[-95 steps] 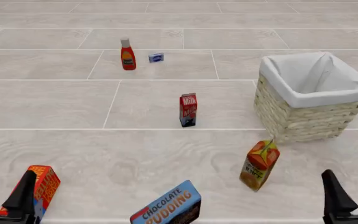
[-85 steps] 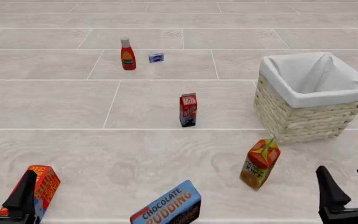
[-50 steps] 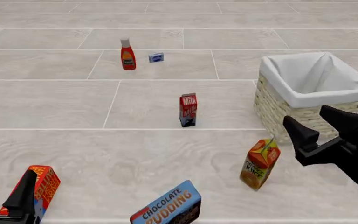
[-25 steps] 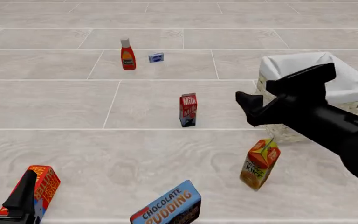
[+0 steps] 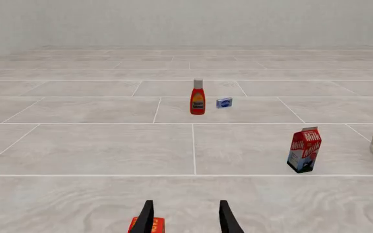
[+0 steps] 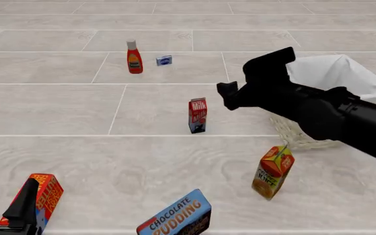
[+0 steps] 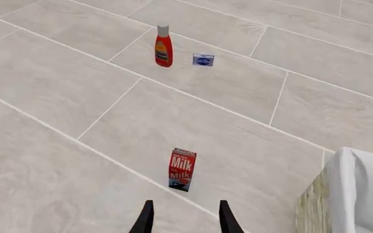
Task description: Pick the milk and place it in the basket.
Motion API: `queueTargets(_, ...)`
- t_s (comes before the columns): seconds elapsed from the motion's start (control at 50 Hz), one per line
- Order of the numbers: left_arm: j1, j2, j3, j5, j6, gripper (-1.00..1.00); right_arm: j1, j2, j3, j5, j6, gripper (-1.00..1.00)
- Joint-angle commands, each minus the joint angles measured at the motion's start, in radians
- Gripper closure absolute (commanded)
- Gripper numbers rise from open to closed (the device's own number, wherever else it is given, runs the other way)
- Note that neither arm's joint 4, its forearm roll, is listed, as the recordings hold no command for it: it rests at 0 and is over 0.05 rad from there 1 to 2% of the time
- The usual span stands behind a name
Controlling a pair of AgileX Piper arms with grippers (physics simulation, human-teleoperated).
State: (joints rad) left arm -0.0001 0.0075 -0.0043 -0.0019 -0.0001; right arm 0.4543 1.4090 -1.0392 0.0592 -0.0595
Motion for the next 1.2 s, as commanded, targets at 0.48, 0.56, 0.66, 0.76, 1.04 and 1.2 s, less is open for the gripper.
queueTargets(0.48, 0.000, 0.000, 0.000, 0.000, 0.000, -1.00, 0.015, 0.466, -0.342, -0.029, 0.020, -1.00)
queueTargets(0.56, 0.000, 0.000, 0.000, 0.000, 0.000, -1.00, 0.014, 0.490, -0.364, -0.028, 0.022, -1.00)
queueTargets(0.66, 0.000, 0.000, 0.000, 0.000, 0.000, -1.00, 0.014, 0.539, -0.402, -0.026, 0.026, -1.00)
queueTargets(0.76, 0.000, 0.000, 0.000, 0.000, 0.000, -1.00, 0.019, 0.578, -0.427, -0.026, 0.035, -1.00)
queueTargets(1.04, 0.000, 0.000, 0.000, 0.000, 0.000, -1.00, 0.019, 0.639, -0.452, -0.036, 0.041, -1.00)
queueTargets(1.2, 0.000, 0.000, 0.000, 0.000, 0.000, -1.00, 0.006, 0.696, -0.476, -0.041, 0.049, -1.00)
